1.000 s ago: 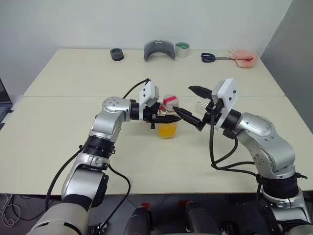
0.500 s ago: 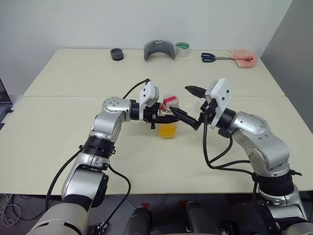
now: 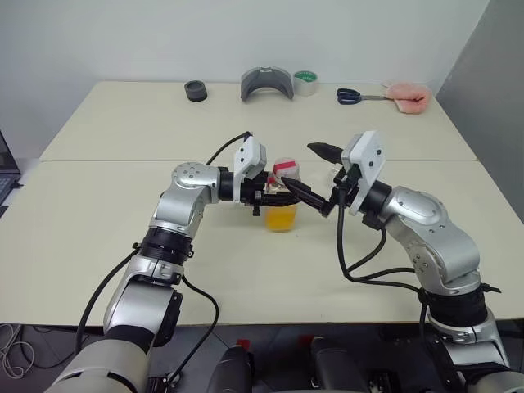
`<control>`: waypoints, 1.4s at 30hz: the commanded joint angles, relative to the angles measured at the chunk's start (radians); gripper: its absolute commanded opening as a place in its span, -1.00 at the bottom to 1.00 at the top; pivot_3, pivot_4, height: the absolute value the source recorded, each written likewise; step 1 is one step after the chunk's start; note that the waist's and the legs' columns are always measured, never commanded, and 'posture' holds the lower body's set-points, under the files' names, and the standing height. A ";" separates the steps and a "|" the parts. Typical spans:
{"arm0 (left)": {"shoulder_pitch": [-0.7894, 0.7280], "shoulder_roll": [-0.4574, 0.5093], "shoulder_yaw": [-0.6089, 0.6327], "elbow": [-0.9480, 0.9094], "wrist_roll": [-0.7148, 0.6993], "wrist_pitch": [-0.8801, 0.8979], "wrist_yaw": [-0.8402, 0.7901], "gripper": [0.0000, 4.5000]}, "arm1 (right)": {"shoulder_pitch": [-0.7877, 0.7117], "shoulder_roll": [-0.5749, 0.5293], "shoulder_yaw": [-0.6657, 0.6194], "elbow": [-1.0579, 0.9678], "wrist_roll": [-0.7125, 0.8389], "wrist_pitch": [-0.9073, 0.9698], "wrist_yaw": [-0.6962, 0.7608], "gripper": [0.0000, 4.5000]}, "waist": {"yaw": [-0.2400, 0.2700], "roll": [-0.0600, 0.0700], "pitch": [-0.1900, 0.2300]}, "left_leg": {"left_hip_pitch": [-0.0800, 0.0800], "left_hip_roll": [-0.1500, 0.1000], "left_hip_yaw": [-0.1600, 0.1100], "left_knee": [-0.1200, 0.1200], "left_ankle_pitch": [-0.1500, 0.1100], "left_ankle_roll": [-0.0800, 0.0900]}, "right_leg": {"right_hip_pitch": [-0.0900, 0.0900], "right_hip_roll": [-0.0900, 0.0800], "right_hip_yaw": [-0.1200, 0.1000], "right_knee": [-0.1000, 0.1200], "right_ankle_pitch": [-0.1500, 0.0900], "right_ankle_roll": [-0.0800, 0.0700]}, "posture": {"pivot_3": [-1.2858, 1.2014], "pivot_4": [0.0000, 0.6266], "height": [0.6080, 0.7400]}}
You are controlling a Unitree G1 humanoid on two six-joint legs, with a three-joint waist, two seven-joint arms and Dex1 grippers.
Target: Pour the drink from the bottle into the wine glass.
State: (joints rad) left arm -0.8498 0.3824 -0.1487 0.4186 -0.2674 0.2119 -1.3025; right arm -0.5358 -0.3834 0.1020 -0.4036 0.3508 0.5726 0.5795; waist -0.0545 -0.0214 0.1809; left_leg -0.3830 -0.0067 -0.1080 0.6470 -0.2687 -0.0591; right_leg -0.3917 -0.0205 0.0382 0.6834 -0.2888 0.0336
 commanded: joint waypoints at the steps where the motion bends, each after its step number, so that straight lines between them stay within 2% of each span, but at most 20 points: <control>1: -0.009 -0.003 0.010 -0.036 -0.015 -0.015 -0.004 -0.23 | -0.026 0.005 -0.005 -0.008 -0.009 -0.026 -0.008 1.00 | 0.000 0.000 0.000 | 0.000 0.000 0.000 0.000 0.000 0.000 | 0.000 0.000 0.000 0.000 0.000 0.000 | 0.03 -0.52 1.00; 7: -0.010 -0.003 0.011 -0.037 -0.015 -0.013 -0.002 -0.23 | -0.025 0.011 -0.008 -0.018 0.001 -0.019 0.003 1.00 | 0.000 0.000 0.000 | 0.000 0.000 0.000 0.000 0.000 0.000 | 0.000 0.000 0.000 0.000 0.000 0.000 | 0.03 -0.52 1.00; 25: -0.013 0.003 0.016 -0.031 -0.017 -0.015 -0.010 -0.23 | -0.039 -0.035 -0.061 -0.038 0.161 0.071 0.066 1.00 | 0.000 0.000 0.000 | 0.000 0.000 0.000 0.000 0.000 0.000 | 0.000 0.000 0.000 0.000 0.000 0.000 | 0.03 -0.52 1.00; 42: -0.013 0.000 0.014 -0.065 -0.053 0.025 -0.036 -0.23 | -0.104 -0.063 -0.034 0.010 0.192 0.147 0.104 1.00 | 0.000 0.000 0.000 | 0.000 0.000 0.000 0.000 0.000 0.000 | 0.000 0.000 0.000 0.000 0.000 0.000 | 0.03 -0.52 1.00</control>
State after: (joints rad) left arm -0.8498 0.3787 -0.1484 0.3993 -0.3000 0.2400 -1.3295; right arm -0.6163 -0.4484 0.0762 -0.3841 0.5309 0.7272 0.6760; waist -0.0545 -0.0214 0.1809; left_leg -0.3831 -0.0069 -0.1080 0.6471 -0.2687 -0.0591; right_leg -0.3916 -0.0207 0.0382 0.6833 -0.2887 0.0336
